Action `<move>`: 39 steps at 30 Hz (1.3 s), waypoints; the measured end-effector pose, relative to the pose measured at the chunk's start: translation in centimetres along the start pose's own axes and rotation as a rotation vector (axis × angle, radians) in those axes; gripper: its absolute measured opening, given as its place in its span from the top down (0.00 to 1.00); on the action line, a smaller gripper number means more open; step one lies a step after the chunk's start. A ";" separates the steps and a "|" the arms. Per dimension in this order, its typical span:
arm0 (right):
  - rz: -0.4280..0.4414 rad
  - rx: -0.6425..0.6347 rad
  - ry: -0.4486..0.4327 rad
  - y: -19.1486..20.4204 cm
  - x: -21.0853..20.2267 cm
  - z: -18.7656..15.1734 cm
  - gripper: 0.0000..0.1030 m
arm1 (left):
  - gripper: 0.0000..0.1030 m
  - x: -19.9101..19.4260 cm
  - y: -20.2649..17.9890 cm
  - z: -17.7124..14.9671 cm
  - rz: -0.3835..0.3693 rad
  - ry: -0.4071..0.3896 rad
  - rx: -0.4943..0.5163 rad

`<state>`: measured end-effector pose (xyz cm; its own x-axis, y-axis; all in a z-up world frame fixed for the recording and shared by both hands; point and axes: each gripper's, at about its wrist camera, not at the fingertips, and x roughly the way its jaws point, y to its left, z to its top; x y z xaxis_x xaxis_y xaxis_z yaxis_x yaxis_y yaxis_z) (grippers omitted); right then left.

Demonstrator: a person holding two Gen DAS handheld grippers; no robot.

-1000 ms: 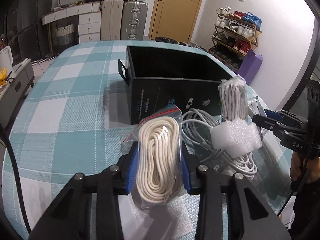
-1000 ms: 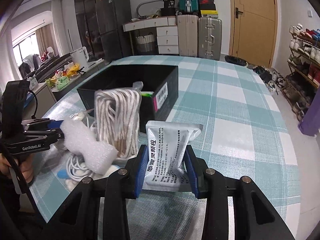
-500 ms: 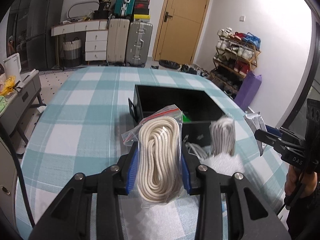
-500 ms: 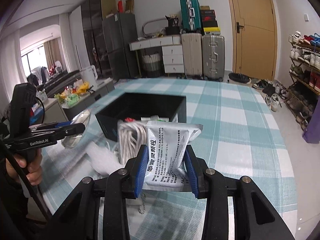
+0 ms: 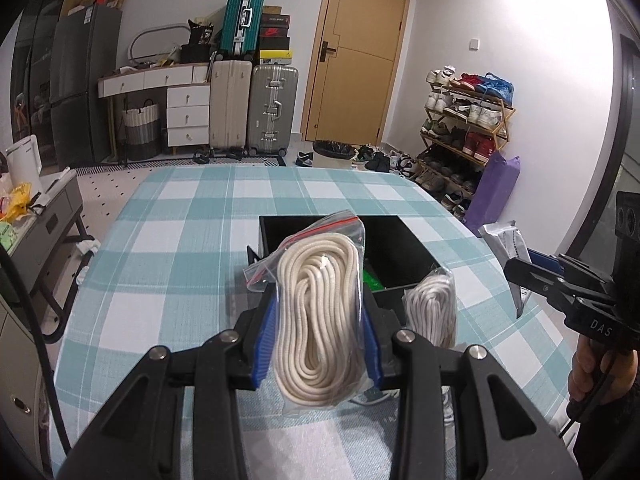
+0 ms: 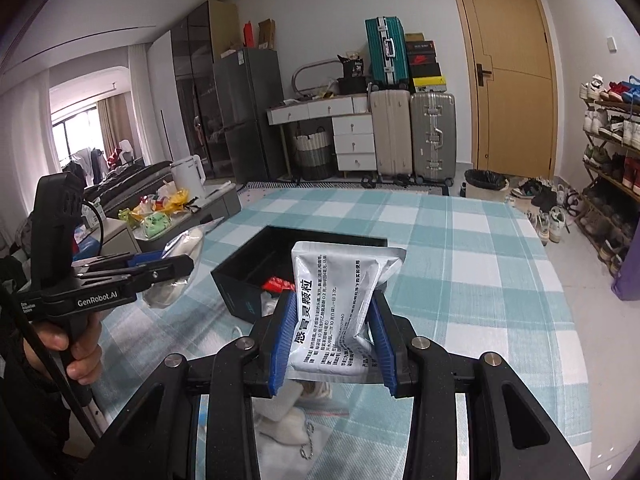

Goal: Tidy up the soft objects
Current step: 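Carry the rope bag and sachet over the black box with both grippers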

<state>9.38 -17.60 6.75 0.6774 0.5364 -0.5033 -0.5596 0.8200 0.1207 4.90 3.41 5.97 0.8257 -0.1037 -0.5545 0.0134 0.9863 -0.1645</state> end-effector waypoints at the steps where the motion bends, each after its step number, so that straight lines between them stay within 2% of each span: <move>1: 0.003 0.000 -0.002 0.1 0.0 0.2 0.64 | 0.65 0.0 -0.1 0.2 0.001 -0.003 0.004; 18: 0.028 0.006 -0.031 1.2 2.4 2.6 0.64 | 0.65 1.6 -1.4 2.4 -0.001 -0.021 0.041; 31: 0.026 0.015 -0.020 1.1 4.9 3.4 0.64 | 0.65 4.6 -1.4 3.2 0.006 0.006 0.034; 39: 0.021 0.024 -0.044 0.7 6.5 3.6 0.64 | 0.65 6.3 -1.2 3.2 0.013 0.019 0.027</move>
<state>15.17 -12.84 6.65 0.6864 0.5611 -0.4626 -0.5622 0.8129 0.1518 11.95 1.93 5.29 0.8149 -0.0929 -0.5721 0.0182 0.9907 -0.1349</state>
